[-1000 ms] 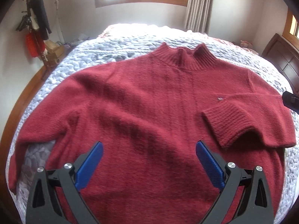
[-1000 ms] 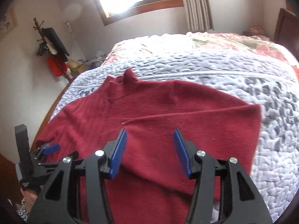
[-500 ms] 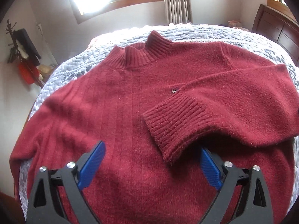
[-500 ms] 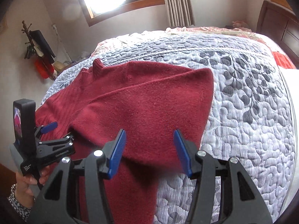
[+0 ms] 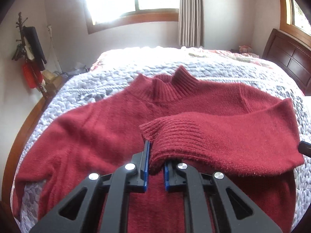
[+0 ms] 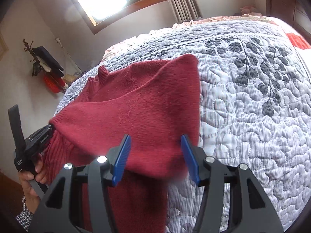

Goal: Fold small clothes
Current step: 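Lay the sleeve across the chest and open the right tool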

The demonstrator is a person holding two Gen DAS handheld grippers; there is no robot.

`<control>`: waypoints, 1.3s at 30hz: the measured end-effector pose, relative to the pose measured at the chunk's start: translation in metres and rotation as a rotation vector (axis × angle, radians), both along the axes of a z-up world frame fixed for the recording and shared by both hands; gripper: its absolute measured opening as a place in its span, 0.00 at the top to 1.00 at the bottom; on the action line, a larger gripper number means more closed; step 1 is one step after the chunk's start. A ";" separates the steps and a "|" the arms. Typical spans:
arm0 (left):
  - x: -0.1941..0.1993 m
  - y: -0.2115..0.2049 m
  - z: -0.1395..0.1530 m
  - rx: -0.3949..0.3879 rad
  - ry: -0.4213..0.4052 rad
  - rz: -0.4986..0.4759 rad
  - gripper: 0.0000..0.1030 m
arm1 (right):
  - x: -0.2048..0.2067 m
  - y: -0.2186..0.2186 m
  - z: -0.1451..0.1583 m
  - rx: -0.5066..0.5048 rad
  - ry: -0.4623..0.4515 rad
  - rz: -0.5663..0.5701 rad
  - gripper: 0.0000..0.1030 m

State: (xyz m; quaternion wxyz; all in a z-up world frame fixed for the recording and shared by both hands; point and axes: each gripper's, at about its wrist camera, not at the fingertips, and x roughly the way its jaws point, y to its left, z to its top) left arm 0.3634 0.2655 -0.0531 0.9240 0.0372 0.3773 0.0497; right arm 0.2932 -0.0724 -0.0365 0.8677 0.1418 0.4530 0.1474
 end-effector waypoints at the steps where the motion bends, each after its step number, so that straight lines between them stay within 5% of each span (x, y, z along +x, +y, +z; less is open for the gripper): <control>1: 0.000 0.008 0.004 0.016 -0.021 0.019 0.89 | 0.001 0.001 -0.001 0.007 0.005 0.000 0.46; 6: 0.001 0.048 0.005 0.066 -0.036 0.094 0.88 | 0.011 0.009 -0.012 0.051 0.048 0.021 0.39; 15: 0.008 0.094 -0.046 0.093 0.070 0.182 0.81 | 0.037 0.027 -0.034 0.128 0.129 0.070 0.36; 17: 0.006 0.106 -0.052 0.093 0.089 0.214 0.76 | 0.037 0.030 -0.035 0.092 0.119 0.075 0.59; 20: -0.005 0.129 -0.048 -0.008 0.084 0.218 0.70 | 0.033 0.024 -0.039 0.072 0.125 0.078 0.77; 25: -0.025 0.145 -0.025 -0.050 0.044 0.247 0.56 | 0.031 0.013 -0.037 0.101 0.151 0.025 0.79; 30: -0.024 0.137 -0.007 -0.149 0.038 0.175 0.47 | 0.029 0.029 -0.032 -0.014 0.134 0.037 0.79; 39: 0.018 0.104 -0.068 -0.107 0.222 0.147 0.42 | 0.037 0.024 -0.049 0.029 0.194 0.026 0.77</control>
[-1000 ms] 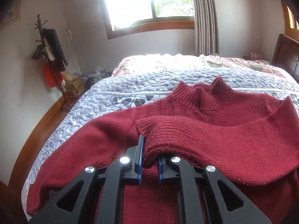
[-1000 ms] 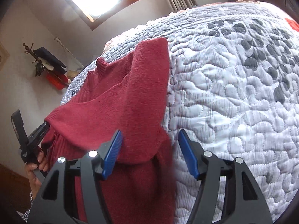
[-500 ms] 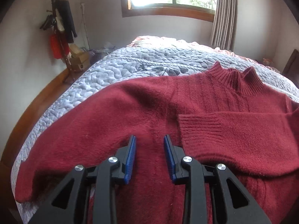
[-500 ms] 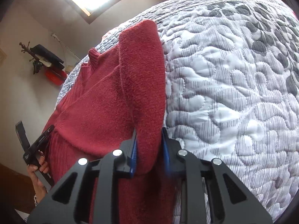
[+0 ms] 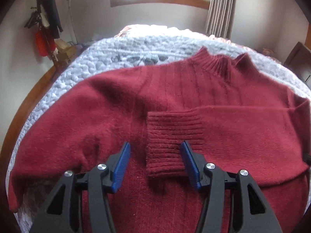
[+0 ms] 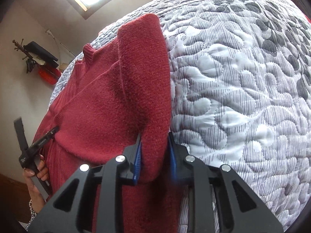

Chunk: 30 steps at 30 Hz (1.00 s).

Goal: Fold small clothes
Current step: 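Lay the sleeve across the chest and open the right tool, then grasp the other sleeve cuff with the left tool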

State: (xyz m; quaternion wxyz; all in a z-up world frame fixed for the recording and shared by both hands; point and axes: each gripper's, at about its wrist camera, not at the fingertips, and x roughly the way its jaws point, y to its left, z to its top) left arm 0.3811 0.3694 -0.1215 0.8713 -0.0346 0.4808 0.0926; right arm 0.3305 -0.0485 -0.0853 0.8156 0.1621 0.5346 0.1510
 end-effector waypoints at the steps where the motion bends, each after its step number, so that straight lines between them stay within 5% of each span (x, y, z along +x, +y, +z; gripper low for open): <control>1: 0.001 -0.001 -0.002 0.007 0.001 -0.005 0.41 | 0.000 0.000 0.001 -0.002 0.005 -0.001 0.77; 3: -0.001 -0.001 0.004 0.006 0.002 -0.011 0.41 | -0.002 0.002 0.009 -0.017 0.007 -0.006 0.73; 5: -0.008 0.004 0.015 -0.038 0.009 -0.010 0.40 | -0.008 0.006 0.024 -0.050 -0.019 -0.027 0.58; 7: -0.020 0.012 0.029 -0.088 -0.005 -0.010 0.30 | -0.019 0.013 0.043 -0.093 -0.082 -0.014 0.58; 11: -0.038 0.011 0.046 -0.064 -0.056 -0.002 0.29 | -0.032 0.040 0.067 -0.111 -0.141 0.053 0.58; 22: -0.007 -0.015 -0.002 -0.045 0.041 -0.050 0.22 | -0.006 0.053 0.012 -0.113 -0.007 0.041 0.62; 30: -0.047 0.008 0.036 -0.121 0.025 -0.033 0.24 | -0.025 0.080 0.049 -0.176 -0.072 0.070 0.48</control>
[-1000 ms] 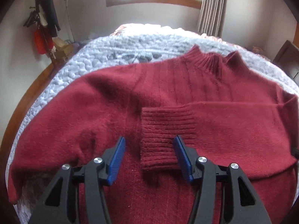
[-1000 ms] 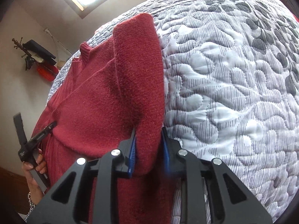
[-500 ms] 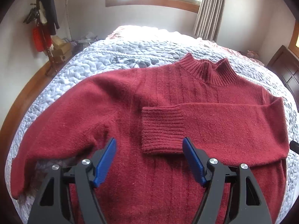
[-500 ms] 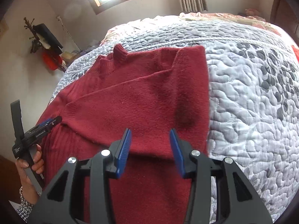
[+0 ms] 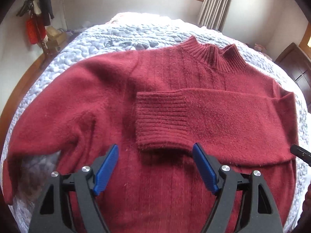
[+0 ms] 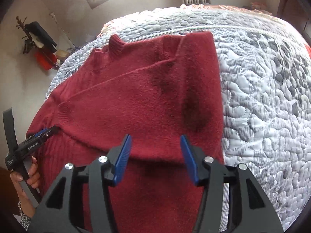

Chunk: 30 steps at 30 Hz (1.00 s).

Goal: Fold small clothes
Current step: 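Grasp the other sleeve cuff with the left tool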

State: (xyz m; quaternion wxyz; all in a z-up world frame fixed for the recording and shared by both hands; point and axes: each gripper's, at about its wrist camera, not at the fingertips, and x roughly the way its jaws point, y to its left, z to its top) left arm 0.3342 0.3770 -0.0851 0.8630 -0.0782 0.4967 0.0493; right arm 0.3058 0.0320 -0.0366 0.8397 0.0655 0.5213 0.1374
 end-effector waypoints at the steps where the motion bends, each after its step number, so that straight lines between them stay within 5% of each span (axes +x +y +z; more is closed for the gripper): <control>1: -0.013 0.009 0.006 0.008 -0.010 0.016 0.23 | -0.002 0.006 0.005 -0.009 -0.006 0.009 0.48; 7: -0.085 0.074 0.017 0.038 0.023 0.151 0.22 | -0.014 0.046 0.013 -0.007 0.013 0.093 0.47; 17: -0.183 0.204 0.005 -0.084 0.089 0.415 0.22 | -0.018 0.110 0.005 -0.041 0.035 0.189 0.44; 23: -0.199 0.248 -0.024 -0.325 0.115 0.491 0.23 | -0.019 0.124 -0.002 -0.062 0.042 0.207 0.42; 30: -0.198 0.280 -0.027 -0.511 0.034 0.577 0.24 | -0.013 0.119 -0.012 -0.109 0.038 0.189 0.42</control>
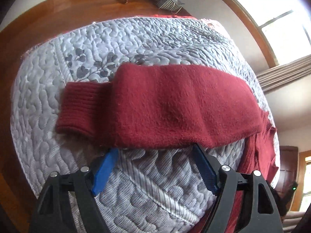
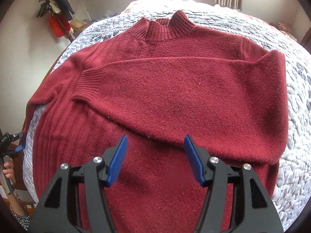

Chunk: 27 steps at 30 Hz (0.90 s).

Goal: Fold small clothes
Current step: 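Grasp the other sleeve cuff with the left tool, then carry the held sleeve with the left tool across the chest and release it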

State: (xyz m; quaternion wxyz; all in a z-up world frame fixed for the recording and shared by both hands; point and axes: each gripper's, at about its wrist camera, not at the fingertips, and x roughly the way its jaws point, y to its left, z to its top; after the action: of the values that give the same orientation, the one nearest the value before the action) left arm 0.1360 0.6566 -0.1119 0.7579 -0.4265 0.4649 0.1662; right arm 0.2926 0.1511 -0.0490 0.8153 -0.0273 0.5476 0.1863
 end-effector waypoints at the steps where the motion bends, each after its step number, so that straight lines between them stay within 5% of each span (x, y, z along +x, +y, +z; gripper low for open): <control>1: 0.001 0.002 -0.001 -0.013 -0.009 0.014 0.24 | 0.001 -0.001 -0.002 0.000 0.004 -0.004 0.42; 11: 0.014 0.027 -0.030 -0.106 -0.039 0.151 0.29 | 0.004 -0.003 -0.010 -0.010 -0.016 0.014 0.41; 16: 0.011 0.033 -0.031 -0.096 -0.059 0.216 0.79 | 0.003 -0.010 -0.010 0.002 -0.018 0.010 0.41; 18: 0.013 0.034 -0.026 -0.101 -0.093 0.221 0.90 | 0.001 -0.012 -0.008 -0.001 -0.024 0.008 0.41; 27: 0.049 -0.008 0.034 0.176 -0.174 0.139 0.93 | -0.009 -0.024 0.002 -0.044 -0.076 0.002 0.41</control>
State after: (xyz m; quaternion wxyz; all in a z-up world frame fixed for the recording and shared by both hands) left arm 0.1845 0.6489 -0.0784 0.8164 -0.4025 0.3503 0.2208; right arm 0.2838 0.1269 -0.0468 0.8345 -0.0527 0.5201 0.1741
